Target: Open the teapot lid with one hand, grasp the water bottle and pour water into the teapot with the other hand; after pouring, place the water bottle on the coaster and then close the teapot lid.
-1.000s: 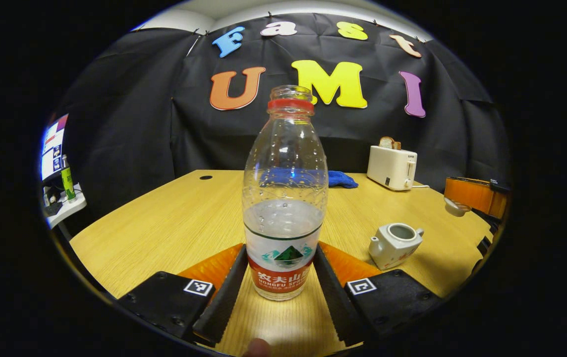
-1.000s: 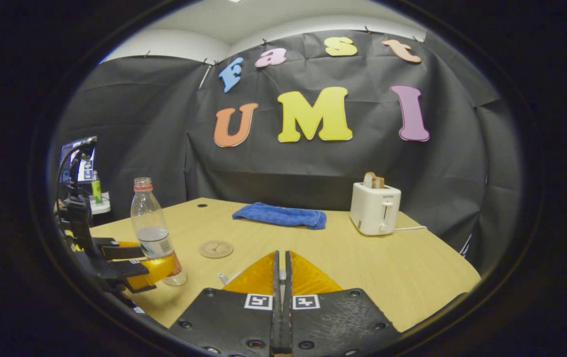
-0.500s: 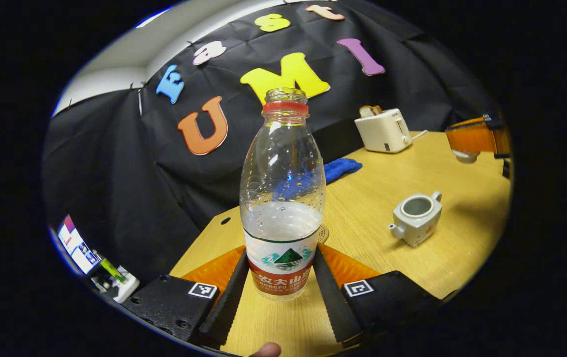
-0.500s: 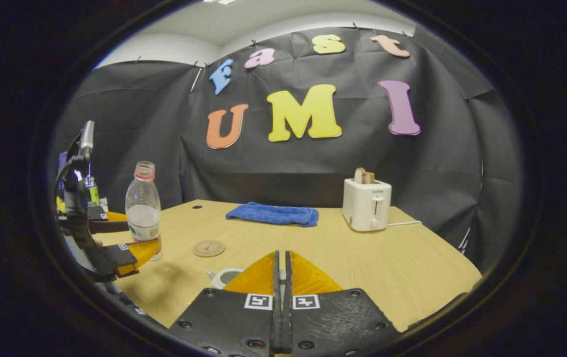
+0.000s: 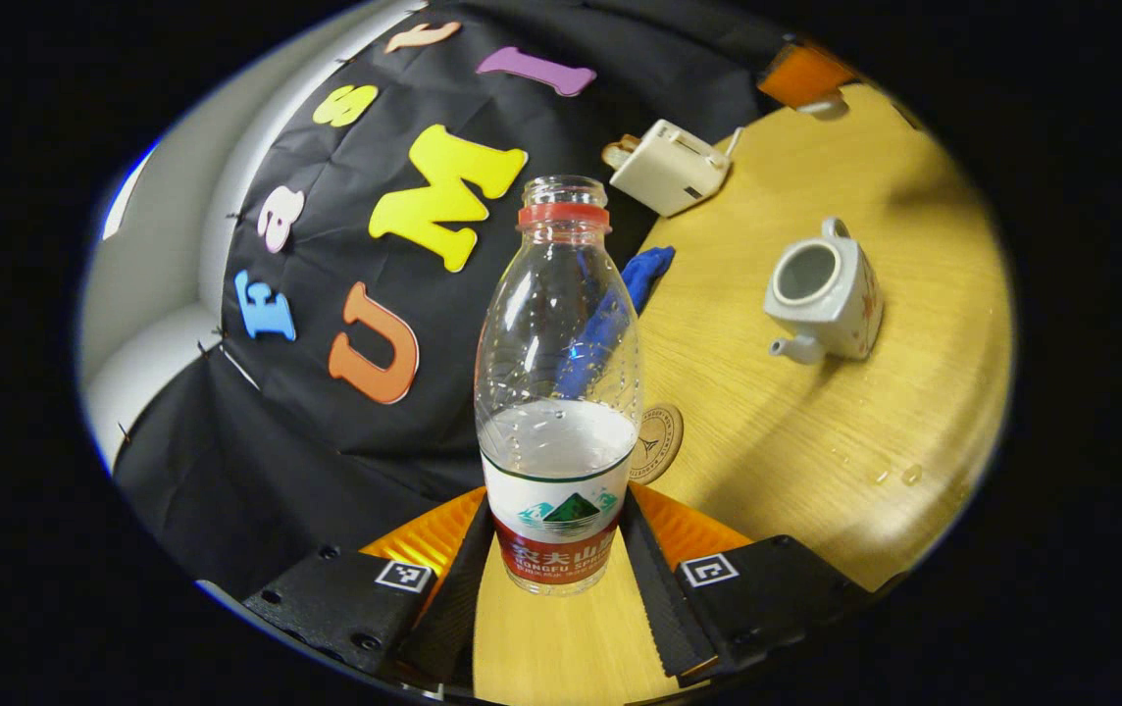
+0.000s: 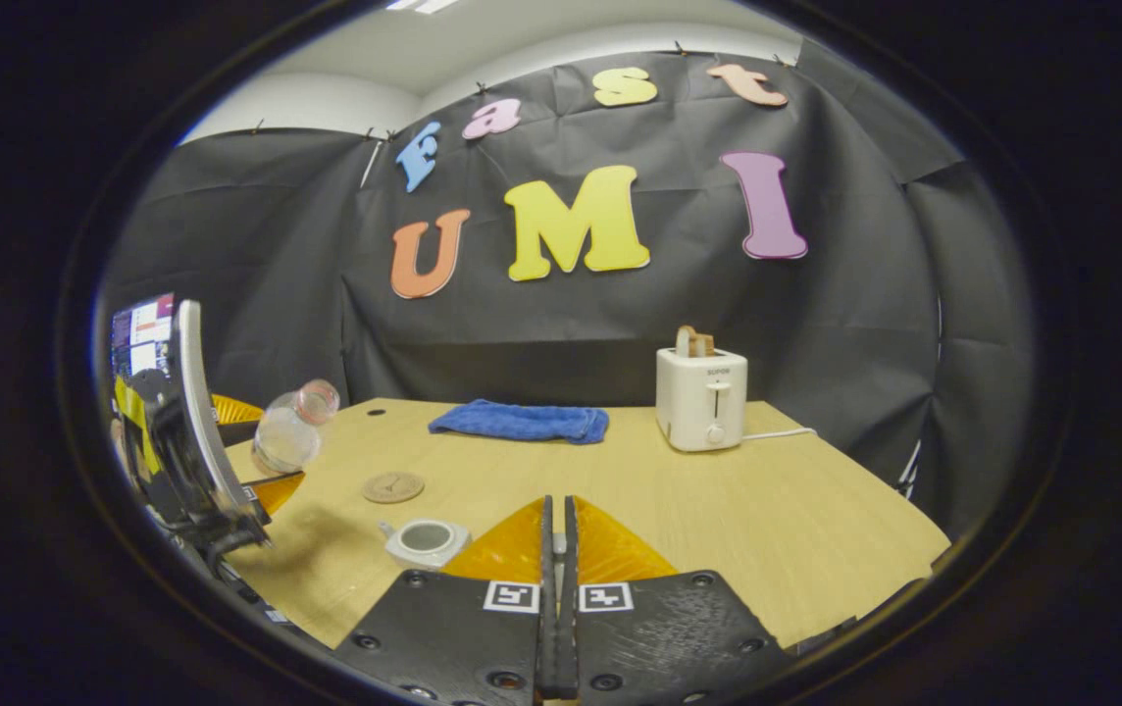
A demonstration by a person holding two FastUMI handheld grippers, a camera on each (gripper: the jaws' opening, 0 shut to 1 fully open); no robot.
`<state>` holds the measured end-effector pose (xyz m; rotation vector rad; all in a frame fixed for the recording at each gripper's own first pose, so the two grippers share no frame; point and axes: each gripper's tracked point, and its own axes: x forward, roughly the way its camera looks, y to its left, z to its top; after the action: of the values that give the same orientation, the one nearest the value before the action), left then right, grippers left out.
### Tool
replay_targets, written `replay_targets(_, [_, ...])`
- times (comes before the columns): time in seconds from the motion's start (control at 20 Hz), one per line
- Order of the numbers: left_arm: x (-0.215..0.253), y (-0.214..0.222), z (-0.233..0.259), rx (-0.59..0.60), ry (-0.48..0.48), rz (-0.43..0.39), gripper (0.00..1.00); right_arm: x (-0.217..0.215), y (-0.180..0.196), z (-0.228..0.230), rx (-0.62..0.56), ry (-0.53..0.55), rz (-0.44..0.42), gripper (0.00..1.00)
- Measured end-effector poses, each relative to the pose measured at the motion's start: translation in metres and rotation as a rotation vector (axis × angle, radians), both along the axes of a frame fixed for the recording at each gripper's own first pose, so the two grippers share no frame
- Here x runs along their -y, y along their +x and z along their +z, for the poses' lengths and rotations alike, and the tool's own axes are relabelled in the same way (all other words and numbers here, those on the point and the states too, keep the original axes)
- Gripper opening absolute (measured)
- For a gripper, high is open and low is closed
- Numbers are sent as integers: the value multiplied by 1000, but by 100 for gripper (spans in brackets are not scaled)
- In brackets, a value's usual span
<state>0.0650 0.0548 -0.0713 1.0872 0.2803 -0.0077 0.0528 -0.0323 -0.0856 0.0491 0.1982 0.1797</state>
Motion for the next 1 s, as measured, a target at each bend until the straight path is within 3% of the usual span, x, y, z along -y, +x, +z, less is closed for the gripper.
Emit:
replay_targets(0.1, [-2,9,3,5,99,-19,76,5,-1,-3,-3,2,-6,0])
replay_targets(0.55, [-4,25,-6,-40,346,-61,75,12,-7,-7,5,-13,-11,0])
replay_targets(1.0, [0,26,3,-64,504,-89,75,15,-10,-11,7,-12,-20,0])
